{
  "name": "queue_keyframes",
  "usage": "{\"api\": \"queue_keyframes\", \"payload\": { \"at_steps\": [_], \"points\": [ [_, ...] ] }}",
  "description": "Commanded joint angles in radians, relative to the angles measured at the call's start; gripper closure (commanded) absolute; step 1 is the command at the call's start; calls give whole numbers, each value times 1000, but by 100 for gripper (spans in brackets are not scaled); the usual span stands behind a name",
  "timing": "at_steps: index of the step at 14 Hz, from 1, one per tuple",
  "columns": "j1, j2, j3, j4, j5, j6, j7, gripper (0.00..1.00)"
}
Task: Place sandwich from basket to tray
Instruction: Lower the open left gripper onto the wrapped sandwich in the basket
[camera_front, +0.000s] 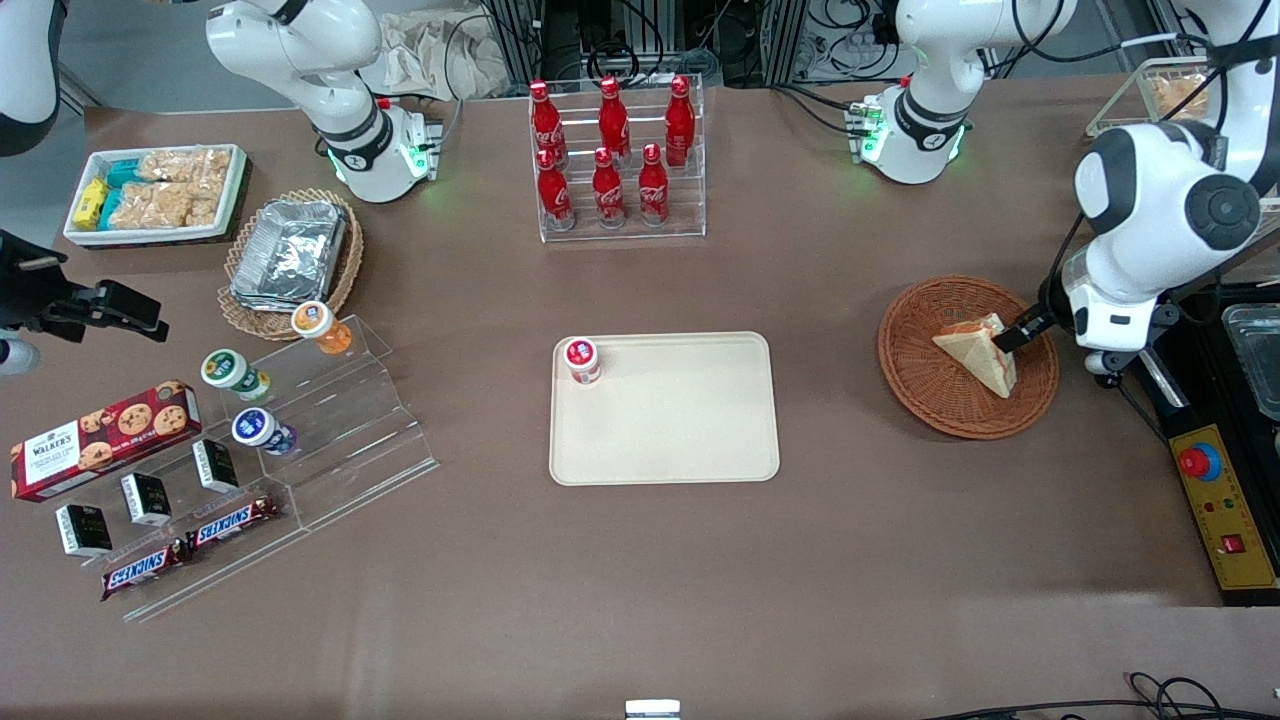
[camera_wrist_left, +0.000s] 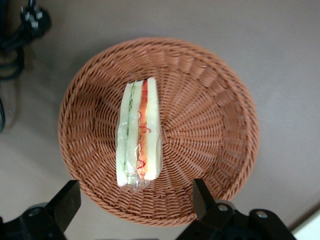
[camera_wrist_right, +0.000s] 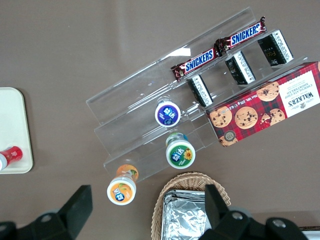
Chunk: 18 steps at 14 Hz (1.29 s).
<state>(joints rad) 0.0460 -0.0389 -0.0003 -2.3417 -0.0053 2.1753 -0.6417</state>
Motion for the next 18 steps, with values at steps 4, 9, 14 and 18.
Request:
{"api": "queue_keyframes", "payload": {
  "at_steps": [4,9,14,18],
  "points": [
    [-8,125,-4,-10,-8,98,-188,0],
    [-3,198,-3,-8,-10,106,-232,0],
    [-3,267,-3,-4,-7,190,-236,5],
    [-3,257,-3,-2,-7,184,-237,64]
  ]
}}
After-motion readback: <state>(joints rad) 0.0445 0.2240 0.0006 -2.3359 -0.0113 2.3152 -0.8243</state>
